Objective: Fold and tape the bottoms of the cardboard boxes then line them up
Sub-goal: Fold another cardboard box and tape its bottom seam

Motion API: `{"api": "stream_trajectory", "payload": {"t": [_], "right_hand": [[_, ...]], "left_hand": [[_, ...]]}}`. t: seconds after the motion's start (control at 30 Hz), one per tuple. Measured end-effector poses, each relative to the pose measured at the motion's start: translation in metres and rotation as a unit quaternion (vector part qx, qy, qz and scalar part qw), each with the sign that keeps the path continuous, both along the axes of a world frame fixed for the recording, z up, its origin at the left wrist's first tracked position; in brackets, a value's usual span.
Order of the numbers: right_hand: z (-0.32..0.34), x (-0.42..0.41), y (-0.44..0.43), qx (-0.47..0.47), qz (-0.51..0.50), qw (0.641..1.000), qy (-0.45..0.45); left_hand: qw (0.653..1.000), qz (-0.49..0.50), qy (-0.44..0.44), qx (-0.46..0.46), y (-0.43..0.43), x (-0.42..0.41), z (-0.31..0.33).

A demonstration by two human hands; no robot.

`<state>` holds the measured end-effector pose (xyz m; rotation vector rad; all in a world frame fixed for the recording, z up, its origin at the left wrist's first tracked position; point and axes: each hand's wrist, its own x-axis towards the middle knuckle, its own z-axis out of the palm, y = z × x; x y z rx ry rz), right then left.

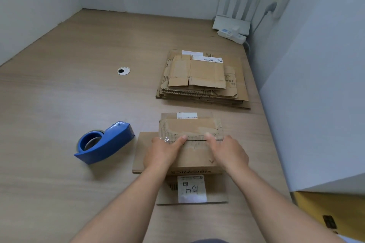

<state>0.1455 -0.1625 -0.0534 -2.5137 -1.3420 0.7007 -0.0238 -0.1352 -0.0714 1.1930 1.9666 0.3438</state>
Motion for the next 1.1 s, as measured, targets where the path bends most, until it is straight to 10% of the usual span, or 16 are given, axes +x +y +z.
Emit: {"api": "stream_trajectory", "payload": {"t": [0.2, 0.6, 1.1], "right_hand": [[-0.001, -0.016, 0.016, -0.014, -0.046, 0.999, -0.016], [-0.015, 0.007, 0.0, 0.053, 0.021, 0.998, 0.006], [-0.008, 0.027, 0.008, 0.121, -0.065, 0.969, 0.204]], "left_hand": [[0.992, 0.003, 0.115, 0.06, -0.005, 0.016, 0.0], [0.978, 0.062, -0.174, 0.093, -0.018, -0.005, -0.022], [0.988, 0.021, -0.146, 0.046, -0.026, 0.002, -0.011]]}}
